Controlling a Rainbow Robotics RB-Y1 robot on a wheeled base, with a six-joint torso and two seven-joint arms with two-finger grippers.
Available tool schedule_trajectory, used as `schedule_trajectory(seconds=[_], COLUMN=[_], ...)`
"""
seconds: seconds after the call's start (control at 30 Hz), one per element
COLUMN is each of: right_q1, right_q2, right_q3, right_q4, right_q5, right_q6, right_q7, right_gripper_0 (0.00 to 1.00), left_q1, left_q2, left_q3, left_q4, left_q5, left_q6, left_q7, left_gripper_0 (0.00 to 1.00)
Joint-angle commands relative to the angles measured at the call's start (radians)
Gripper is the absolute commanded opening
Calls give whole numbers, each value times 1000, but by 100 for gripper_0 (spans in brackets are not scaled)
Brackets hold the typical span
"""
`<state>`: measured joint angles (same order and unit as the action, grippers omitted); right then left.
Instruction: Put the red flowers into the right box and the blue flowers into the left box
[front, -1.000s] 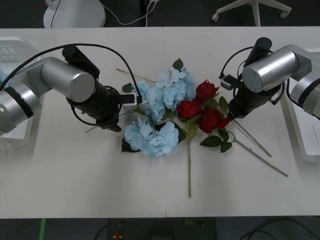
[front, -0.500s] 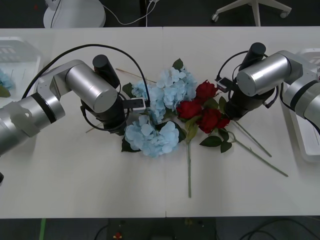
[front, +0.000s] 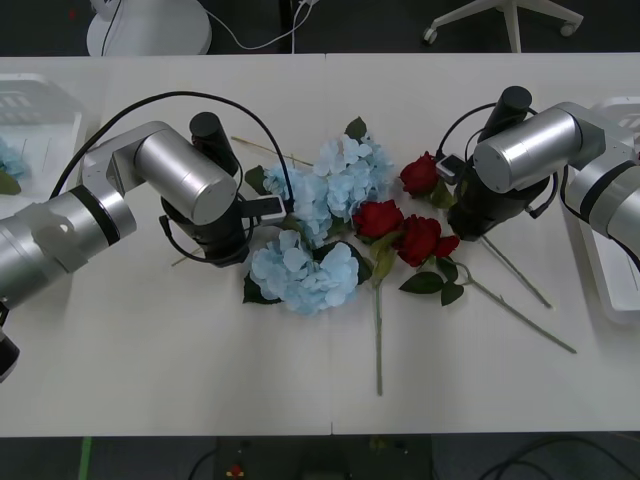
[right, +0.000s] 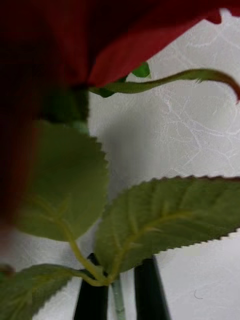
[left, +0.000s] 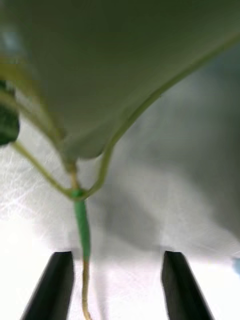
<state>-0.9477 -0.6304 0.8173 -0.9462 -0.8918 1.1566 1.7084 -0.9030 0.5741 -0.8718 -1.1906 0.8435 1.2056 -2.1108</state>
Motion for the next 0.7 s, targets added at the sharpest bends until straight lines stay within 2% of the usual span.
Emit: schedule_trajectory(seconds=[0.03,0.07,0.1,0.37,0.5,0.7], right_q1=[3,1,1,-37,-79,-103], right_q2=[3,-2,-3,-72,-150,-261], right_q3=[-6,-7,-10,-198,-299,-391], right_q4=[1,1,1,-6,-6,-6], right_q5=[-10,-13,-13,-27,-19,62], right_q6=[-9,-8,-8,141,221,242], right_q7=[-46,-49,-50,-43,-41,-32], right_gripper_0=[0,0,0,0,0,0], left_q1=[-60,-60,-60,-63,-85,-91], left_q2=[-20,-20,-20,-19,-13,33], left_q3=[-6,-6,-6,-6,8,157], left_q4=[16,16,16,14,9,-27], left_q5=[-3,-1,-3,-1,12,97], left_q6=[-8,-8,-8,-12,-17,45], left_q7=[25,23,23,17,12,-11], left_gripper_0=[33,11,0,0,0,0])
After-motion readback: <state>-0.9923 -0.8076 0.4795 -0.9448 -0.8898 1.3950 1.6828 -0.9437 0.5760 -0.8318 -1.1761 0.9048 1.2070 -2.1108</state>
